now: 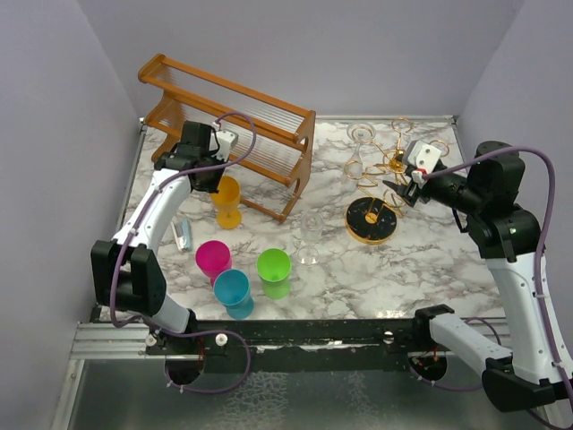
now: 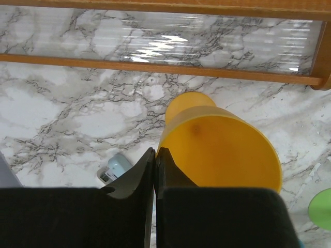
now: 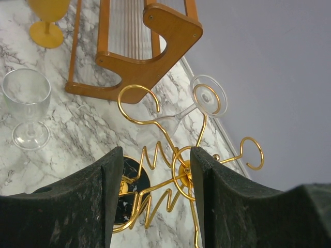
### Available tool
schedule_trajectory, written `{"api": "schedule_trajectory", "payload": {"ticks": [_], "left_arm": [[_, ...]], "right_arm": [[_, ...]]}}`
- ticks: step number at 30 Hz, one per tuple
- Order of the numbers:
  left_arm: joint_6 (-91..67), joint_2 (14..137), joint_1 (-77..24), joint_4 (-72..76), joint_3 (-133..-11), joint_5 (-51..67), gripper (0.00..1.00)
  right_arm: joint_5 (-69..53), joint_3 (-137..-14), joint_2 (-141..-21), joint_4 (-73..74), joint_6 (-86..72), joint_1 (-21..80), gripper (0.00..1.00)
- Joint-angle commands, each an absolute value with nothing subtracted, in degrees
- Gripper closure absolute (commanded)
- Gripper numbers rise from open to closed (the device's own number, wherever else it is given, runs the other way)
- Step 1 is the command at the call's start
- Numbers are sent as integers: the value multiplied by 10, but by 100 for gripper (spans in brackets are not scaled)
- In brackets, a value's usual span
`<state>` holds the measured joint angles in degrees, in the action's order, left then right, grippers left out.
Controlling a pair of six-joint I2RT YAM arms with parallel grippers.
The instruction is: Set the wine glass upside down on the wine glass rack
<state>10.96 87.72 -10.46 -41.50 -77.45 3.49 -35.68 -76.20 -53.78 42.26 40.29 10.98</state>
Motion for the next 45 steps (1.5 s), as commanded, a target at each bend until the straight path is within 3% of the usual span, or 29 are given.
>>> {"api": "schedule_trajectory", "payload": {"ticks": [1, 12, 17, 19, 21, 35, 45], "left_arm": [[121, 827, -103, -415, -779, 43, 100], [176, 690, -103, -407, -742, 58, 100], [184, 650, -102, -408, -754, 53, 100], [184, 641, -103, -408, -771, 53, 100], [184, 634, -103, -408, -796, 53, 100], [184, 637, -103, -408, -1032, 53, 100], [184, 671, -103, -408, -1098, 53, 100]], "right_arm": [[-358, -758, -530, 403, 392, 100, 45], [-269, -736, -541, 327, 346, 68, 34], [-217, -753, -551, 308, 313, 61, 21], [-199, -750, -550, 304, 310, 58, 7], [-192, -743, -548, 301, 314, 57, 0], [-266, -796, -553, 332, 271, 56, 0], [-285, -896, -574, 370, 256, 57, 0]]}}
